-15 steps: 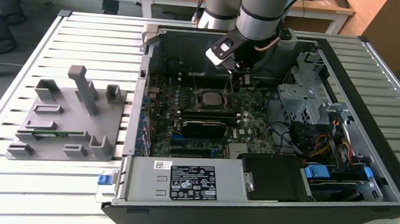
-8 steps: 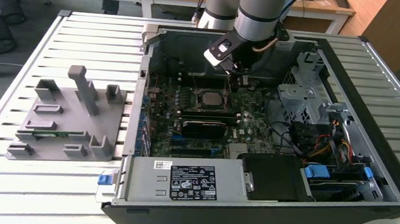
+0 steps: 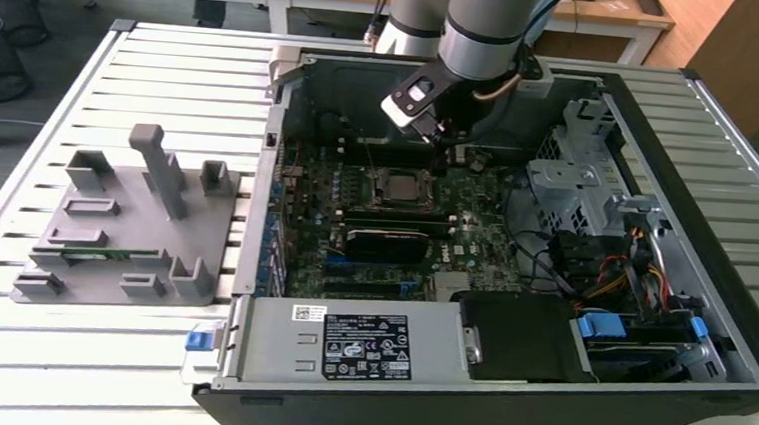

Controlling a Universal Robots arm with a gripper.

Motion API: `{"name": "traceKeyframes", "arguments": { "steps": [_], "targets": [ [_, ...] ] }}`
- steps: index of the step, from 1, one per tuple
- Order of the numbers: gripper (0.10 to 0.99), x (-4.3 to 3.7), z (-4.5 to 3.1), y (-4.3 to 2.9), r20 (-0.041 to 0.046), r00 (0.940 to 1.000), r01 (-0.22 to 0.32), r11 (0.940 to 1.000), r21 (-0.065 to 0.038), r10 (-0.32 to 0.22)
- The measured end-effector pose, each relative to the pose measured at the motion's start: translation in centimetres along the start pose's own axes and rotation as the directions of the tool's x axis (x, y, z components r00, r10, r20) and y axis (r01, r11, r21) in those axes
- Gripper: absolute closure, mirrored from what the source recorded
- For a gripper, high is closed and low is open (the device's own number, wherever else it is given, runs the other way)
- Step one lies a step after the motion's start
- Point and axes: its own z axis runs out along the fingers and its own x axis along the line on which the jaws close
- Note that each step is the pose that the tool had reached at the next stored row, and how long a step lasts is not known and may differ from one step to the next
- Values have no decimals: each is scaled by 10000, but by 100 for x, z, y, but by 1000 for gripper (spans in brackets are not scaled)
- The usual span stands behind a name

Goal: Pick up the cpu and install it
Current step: 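Close the cpu cover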

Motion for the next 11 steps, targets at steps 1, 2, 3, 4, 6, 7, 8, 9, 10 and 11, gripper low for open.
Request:
{"name": "traceKeyframes", "arguments": {
  "steps": [1,2,3,4,6,7,8,9,10,11],
  "targets": [
    [980,1,5,-11,0,10000,0,10000,0,0],
    [980,1,9,-23,0,10000,0,10000,0,0],
    [980,2,14,-37,0,10000,0,10000,0,0],
    [980,3,18,-52,0,10000,0,10000,0,0],
    [980,4,25,-90,1,10000,0,10000,0,0],
    [980,5,29,-111,1,10000,1,10000,0,-1],
    [980,6,32,-132,1,10000,0,10000,0,0],
    [980,7,34,-153,1,10000,0,10000,1,0],
    [980,7,35,-176,2,10000,-1,10000,1,1],
    [980,8,37,-199,1,10000,0,10000,0,0]
  ]
}}
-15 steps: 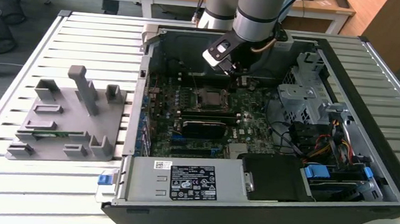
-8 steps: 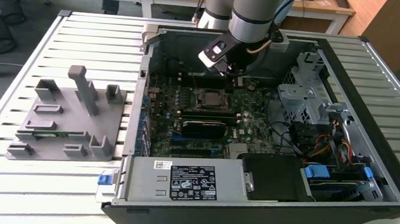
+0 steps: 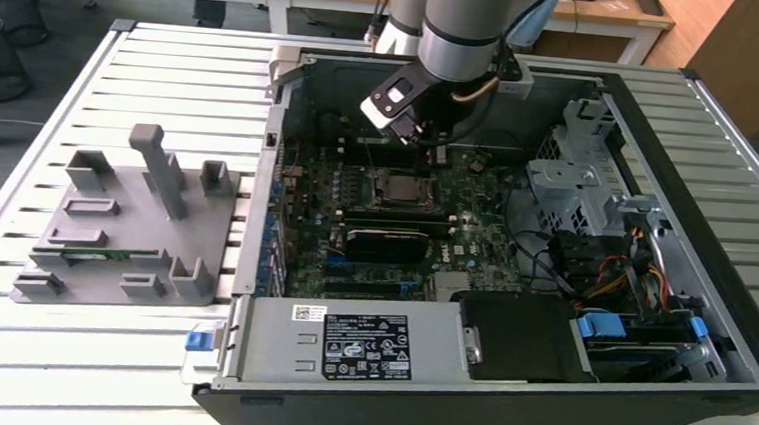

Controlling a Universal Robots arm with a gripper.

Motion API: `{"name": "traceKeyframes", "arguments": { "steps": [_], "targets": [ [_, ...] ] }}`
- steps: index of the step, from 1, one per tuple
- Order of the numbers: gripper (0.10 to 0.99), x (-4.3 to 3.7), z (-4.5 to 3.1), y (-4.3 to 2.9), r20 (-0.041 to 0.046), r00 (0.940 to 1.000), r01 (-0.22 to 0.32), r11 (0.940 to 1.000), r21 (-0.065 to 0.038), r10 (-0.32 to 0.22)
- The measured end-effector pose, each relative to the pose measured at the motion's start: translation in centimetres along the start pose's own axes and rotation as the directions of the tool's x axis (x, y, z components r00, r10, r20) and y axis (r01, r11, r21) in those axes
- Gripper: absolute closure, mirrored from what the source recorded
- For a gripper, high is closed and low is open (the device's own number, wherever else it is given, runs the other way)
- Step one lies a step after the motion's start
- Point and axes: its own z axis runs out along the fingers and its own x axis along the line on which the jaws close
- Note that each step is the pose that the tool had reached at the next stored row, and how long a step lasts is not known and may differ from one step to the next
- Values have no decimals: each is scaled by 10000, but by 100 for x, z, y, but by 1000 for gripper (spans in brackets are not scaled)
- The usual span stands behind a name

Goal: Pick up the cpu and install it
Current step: 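Close the cpu cover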

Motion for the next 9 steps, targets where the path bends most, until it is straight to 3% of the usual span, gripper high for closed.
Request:
{"name": "traceKeyframes", "arguments": {
  "steps": [9],
  "targets": [
    [980,6,5,-176,0,10000,0,10000,0,0]
  ]
}}
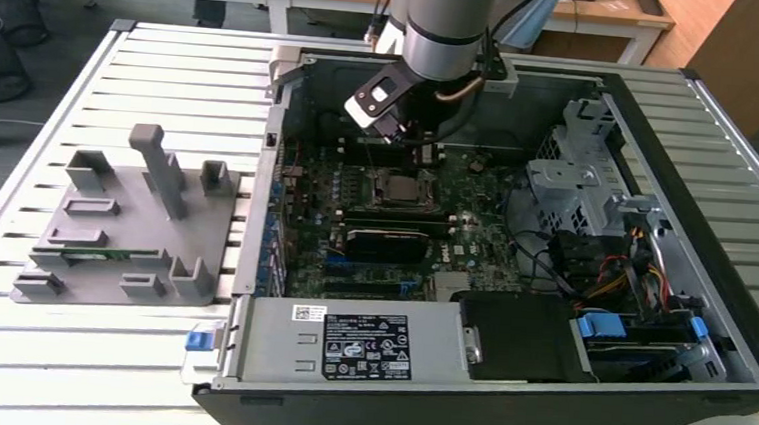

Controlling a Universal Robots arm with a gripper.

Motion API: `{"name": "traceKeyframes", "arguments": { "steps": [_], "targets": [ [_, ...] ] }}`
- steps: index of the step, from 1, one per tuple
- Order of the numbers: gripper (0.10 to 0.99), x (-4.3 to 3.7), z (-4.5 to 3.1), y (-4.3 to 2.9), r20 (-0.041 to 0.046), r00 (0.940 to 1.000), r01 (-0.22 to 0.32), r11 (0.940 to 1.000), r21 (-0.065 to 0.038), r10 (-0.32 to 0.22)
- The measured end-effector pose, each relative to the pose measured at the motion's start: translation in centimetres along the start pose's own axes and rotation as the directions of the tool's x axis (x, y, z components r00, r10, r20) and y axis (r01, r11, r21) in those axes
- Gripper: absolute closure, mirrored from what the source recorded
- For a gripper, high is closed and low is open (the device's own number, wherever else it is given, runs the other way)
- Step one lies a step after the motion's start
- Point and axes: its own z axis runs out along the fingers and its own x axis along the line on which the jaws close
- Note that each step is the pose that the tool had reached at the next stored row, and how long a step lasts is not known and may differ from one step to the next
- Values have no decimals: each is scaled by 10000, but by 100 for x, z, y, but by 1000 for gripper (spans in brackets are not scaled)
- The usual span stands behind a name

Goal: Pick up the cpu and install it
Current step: 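Close the cpu cover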

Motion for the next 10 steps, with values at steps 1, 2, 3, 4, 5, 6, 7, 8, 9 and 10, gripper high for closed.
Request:
{"name": "traceKeyframes", "arguments": {
  "steps": [1,2,3,4,5,6,7,8,9,10],
  "targets": [
    [980,1,1,-15,-1,10000,0,10000,0,0],
    [980,1,1,-31,-1,10000,0,10000,-1,0],
    [980,2,1,-48,0,10000,0,10000,-1,0],
    [980,2,2,-65,-1,10000,1,10000,-1,-1],
    [980,3,2,-83,1,10000,0,10000,0,0],
    [980,4,2,-101,-1,10000,0,10000,-1,0],
    [980,4,3,-119,0,10000,0,10000,-1,0],
    [980,5,4,-136,-1,10000,0,10000,-1,0],
    [980,6,5,-150,0,10000,0,10000,-1,0],
    [980,6,5,-164,0,10000,-1,10000,0,1]
  ]
}}
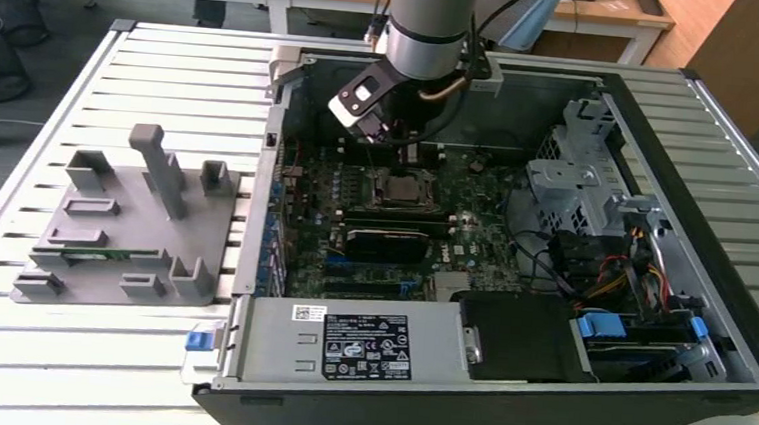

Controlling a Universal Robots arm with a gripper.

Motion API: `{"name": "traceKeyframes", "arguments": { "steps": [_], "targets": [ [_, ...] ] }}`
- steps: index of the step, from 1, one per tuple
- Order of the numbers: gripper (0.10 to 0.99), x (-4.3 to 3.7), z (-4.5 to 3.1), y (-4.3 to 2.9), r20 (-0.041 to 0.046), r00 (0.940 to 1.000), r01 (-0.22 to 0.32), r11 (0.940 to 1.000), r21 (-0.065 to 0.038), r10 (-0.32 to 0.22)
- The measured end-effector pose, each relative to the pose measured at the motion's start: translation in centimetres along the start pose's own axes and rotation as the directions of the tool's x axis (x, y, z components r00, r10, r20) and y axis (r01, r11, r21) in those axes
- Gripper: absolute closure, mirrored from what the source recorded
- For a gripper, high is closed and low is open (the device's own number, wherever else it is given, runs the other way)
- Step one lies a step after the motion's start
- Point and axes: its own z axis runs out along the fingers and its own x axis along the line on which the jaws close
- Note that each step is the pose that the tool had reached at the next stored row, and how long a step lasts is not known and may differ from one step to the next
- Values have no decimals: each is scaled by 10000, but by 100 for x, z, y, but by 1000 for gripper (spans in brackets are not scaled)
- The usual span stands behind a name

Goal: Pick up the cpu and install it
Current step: 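Close the cpu cover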

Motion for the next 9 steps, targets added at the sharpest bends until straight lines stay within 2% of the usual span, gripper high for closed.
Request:
{"name": "traceKeyframes", "arguments": {
  "steps": [9],
  "targets": [
    [980,1,35,-81,0,10000,0,10000,0,0]
  ]
}}
